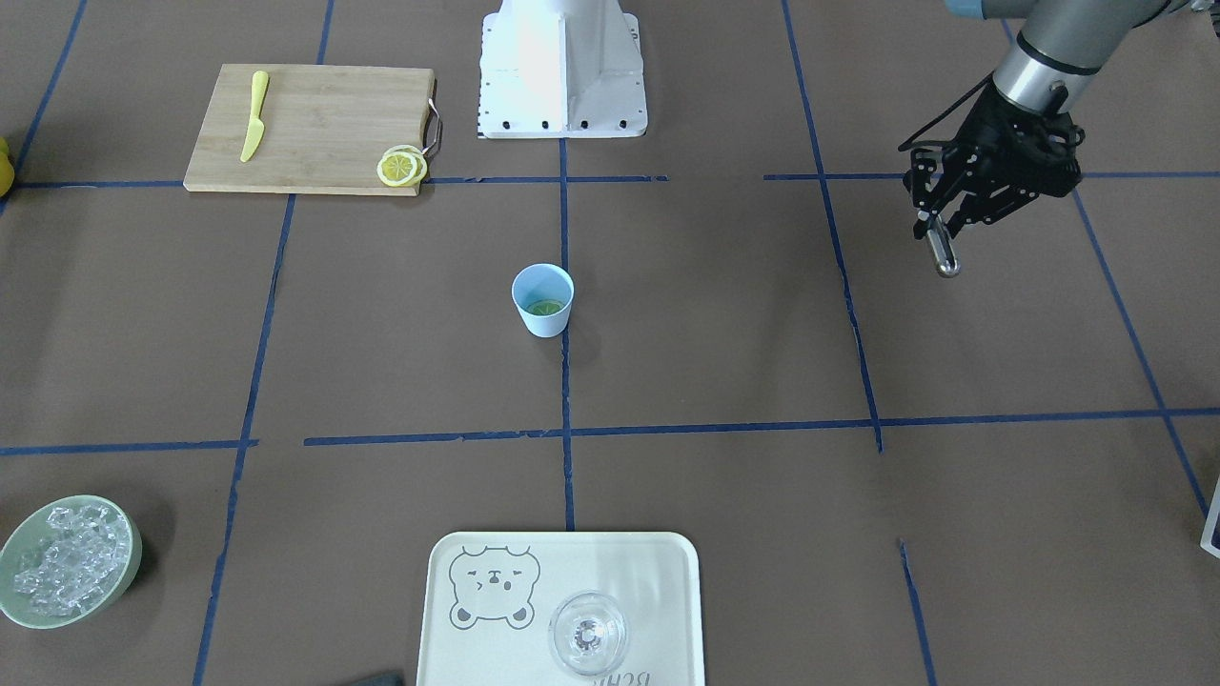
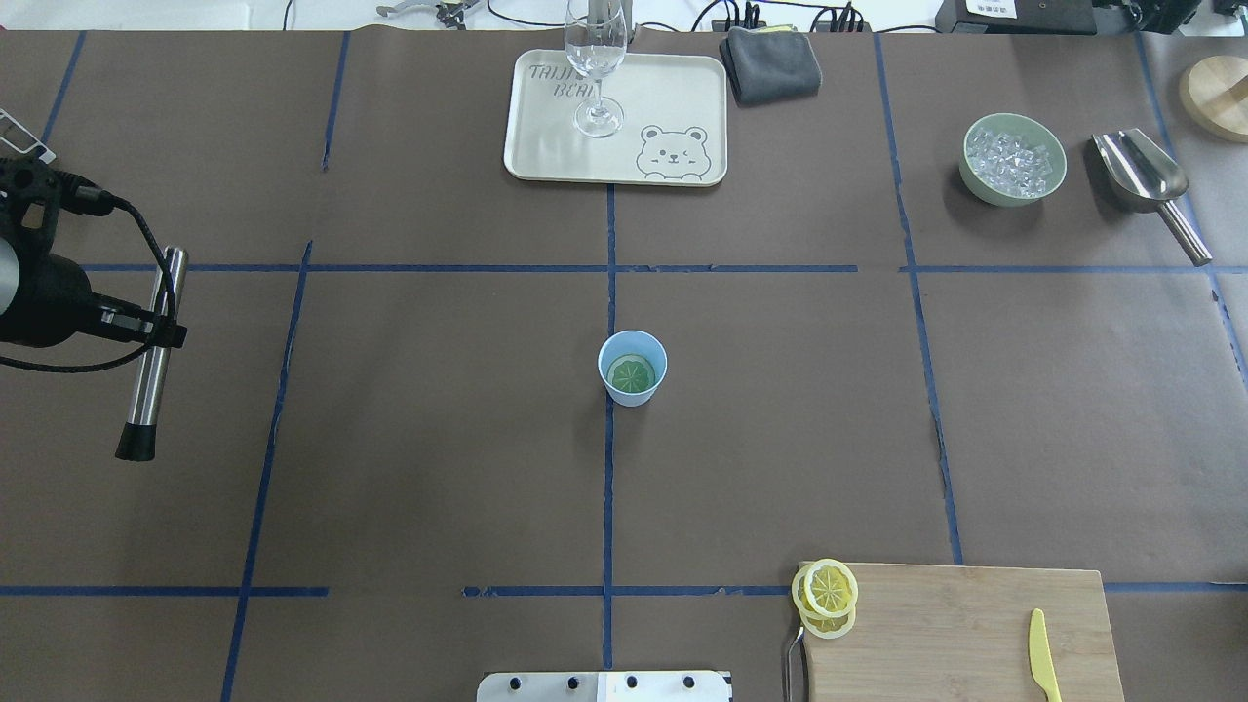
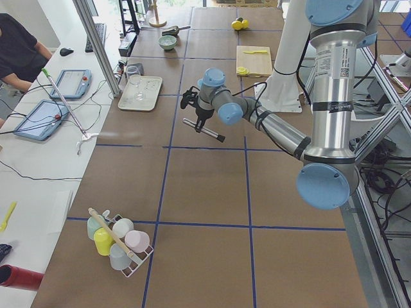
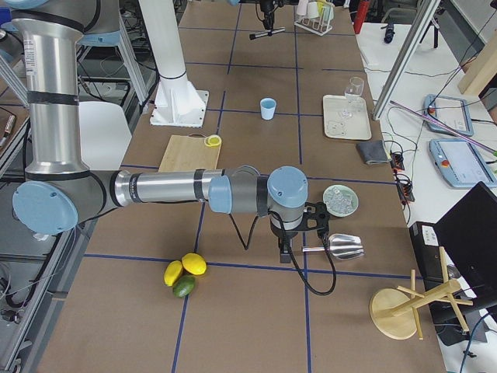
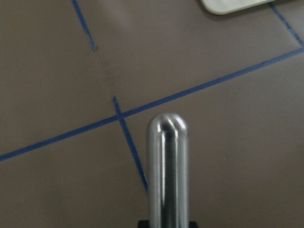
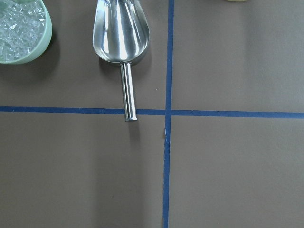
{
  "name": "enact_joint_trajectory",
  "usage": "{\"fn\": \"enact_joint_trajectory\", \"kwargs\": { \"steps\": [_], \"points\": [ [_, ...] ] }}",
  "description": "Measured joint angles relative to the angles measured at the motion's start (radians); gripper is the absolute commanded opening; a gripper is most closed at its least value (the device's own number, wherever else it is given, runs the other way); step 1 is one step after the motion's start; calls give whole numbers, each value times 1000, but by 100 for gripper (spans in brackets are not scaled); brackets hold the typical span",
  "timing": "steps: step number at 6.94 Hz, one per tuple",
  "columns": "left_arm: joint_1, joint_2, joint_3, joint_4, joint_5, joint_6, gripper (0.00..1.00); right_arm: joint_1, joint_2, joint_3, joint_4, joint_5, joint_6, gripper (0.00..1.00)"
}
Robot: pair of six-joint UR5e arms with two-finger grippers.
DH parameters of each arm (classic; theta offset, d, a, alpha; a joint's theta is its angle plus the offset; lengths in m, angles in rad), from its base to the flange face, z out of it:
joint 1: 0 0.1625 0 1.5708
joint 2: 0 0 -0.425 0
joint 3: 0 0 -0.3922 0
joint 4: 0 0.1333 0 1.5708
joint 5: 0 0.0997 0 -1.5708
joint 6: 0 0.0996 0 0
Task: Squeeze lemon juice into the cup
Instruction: 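Lift the muddler out of the cup and carry it back, then lower the muddler upright onto the table and release it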
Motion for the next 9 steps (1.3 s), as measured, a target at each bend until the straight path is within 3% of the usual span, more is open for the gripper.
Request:
{"fn": "enact_joint_trajectory", "kwargs": {
  "steps": [3,5,9],
  "points": [
    [-8,-22,162,114,-49,-12,0,1,-9,20,0,-1,1,100],
    [-8,-102,228,194,-53,-23,0,1,-13,28,0,-1,1,100],
    [-3,-223,388,195,-52,-24,0,1,-10,31,1,-1,2,100]
  ]
}}
